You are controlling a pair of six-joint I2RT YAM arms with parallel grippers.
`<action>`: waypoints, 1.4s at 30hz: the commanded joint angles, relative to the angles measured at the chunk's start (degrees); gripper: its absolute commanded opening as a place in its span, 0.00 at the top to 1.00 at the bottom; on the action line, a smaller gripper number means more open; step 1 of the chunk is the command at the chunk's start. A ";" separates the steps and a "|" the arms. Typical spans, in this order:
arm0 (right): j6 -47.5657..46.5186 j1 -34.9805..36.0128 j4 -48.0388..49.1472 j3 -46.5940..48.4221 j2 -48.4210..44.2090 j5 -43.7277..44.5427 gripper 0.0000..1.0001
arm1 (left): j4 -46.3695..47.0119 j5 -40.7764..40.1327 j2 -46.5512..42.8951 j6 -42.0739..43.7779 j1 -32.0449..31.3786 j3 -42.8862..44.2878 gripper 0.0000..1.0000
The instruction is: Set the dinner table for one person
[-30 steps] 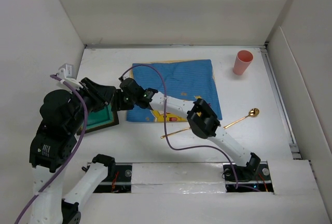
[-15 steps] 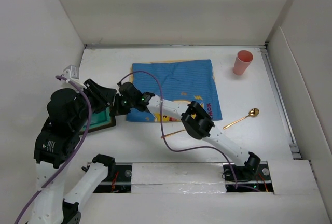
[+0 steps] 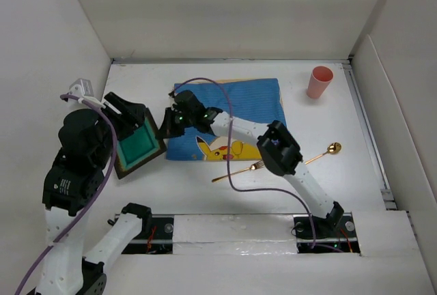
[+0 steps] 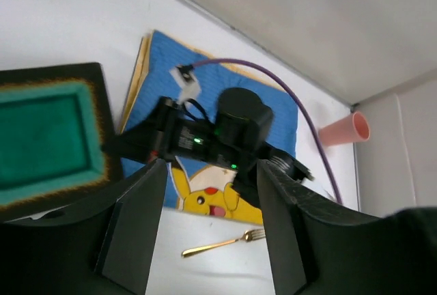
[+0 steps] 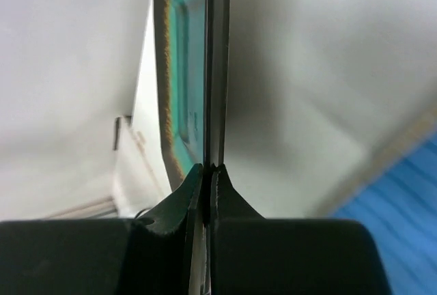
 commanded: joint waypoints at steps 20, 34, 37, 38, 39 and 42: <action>2.14 -35.86 23.34 -54.82 -46.70 -22.90 1.00 | 26.11 2.74 15.99 1.69 -0.33 -6.45 0.36; -1.21 -38.07 26.31 -61.41 -42.39 -22.55 1.00 | 27.78 3.27 17.40 2.40 -0.33 -10.23 0.37; -2.09 -38.07 26.14 -61.59 -41.60 -21.41 1.00 | 27.78 3.09 17.40 2.57 -0.33 -10.84 0.37; -2.18 -38.07 26.23 -61.42 -41.25 -21.14 1.00 | 27.78 3.09 17.66 2.57 -0.33 -11.11 0.37; -2.27 -38.07 26.31 -61.33 -40.98 -20.97 1.00 | 27.96 3.09 17.66 2.48 -0.33 -11.28 0.37; -2.44 -38.07 26.58 -60.89 -39.23 -19.65 1.00 | 28.31 3.36 18.27 2.57 -0.33 -11.55 0.38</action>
